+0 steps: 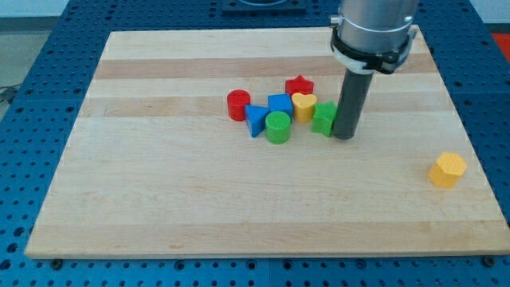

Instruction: Push the yellow hexagon into the yellow heart

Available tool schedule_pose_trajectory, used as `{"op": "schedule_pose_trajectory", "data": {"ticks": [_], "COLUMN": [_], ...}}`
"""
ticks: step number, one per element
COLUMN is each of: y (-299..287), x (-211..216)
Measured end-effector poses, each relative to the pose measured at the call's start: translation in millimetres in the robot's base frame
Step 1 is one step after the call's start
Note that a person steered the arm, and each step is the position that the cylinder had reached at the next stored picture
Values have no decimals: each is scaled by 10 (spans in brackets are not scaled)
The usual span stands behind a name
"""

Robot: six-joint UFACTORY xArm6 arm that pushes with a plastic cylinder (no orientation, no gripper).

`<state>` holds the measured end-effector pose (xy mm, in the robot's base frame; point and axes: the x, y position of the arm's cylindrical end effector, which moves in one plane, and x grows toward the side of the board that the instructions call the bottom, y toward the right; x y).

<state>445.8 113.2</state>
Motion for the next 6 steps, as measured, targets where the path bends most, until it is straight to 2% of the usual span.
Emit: {"op": "schedule_pose_trajectory", "data": {"ticks": [1,2,3,4,5,6], "y": [398,1074,1298,1686,1692,1690], "x": [552,1545,1725,1216,676,687]}}
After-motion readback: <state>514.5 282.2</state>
